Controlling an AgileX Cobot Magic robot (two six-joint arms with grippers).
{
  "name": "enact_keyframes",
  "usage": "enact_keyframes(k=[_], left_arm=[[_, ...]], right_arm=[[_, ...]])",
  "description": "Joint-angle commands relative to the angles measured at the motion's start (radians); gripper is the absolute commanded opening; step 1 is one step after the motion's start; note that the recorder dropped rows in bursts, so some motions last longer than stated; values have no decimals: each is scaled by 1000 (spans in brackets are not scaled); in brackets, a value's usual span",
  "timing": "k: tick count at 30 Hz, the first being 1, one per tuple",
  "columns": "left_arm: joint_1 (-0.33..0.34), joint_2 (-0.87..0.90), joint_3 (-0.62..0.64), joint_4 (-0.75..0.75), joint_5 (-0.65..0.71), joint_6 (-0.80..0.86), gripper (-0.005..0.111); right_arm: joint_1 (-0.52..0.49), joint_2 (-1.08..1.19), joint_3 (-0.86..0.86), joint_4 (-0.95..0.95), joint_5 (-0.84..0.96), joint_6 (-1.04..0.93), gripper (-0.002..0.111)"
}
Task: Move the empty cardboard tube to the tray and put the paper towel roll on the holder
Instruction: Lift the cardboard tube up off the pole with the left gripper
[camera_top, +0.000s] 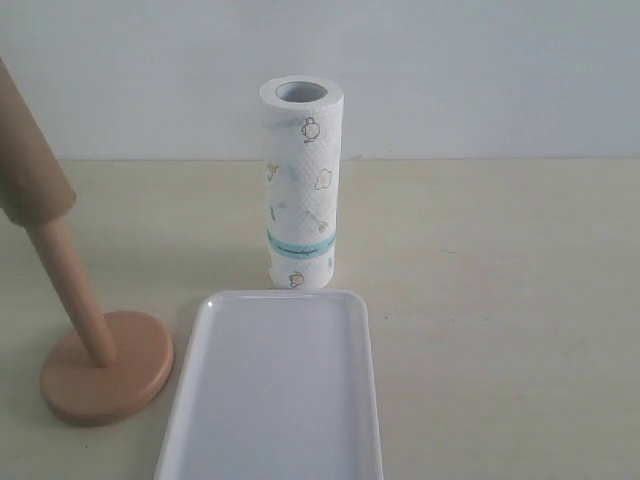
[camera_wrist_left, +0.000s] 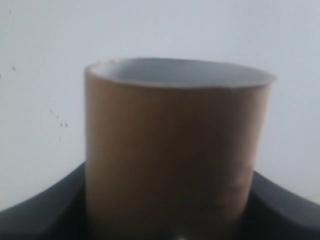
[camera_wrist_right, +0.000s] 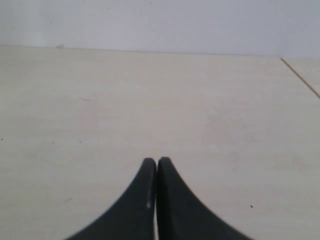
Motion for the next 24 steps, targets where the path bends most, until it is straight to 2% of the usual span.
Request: enact_keyframes(k=[1,5,9,14,17,20,24], left_arm=[[-1,-20,-137,49,44,-62,4],[-1,-20,-252,83,44,-143,4],[-1,-20,-358,273,-4,-354,4],[-1,-20,-451,602,-216,-730,4],[-3,-24,-470,720,-329,-884,4],[-47,-42,-470,838,-344,-979,4],[-150,-59,-434,943,-343,-1069,4]], right_arm=[[-3,-4,-1,0,-4,-5,0],[-3,-4,-1,0,-4,-5,0],[-3,-4,-1,0,-4,-5,0],[-3,-4,-1,0,-4,-5,0],[-3,-4,-1,0,-4,-5,0],[-3,-4,-1,0,-4,-5,0],[-3,-4,-1,0,-4,-5,0]])
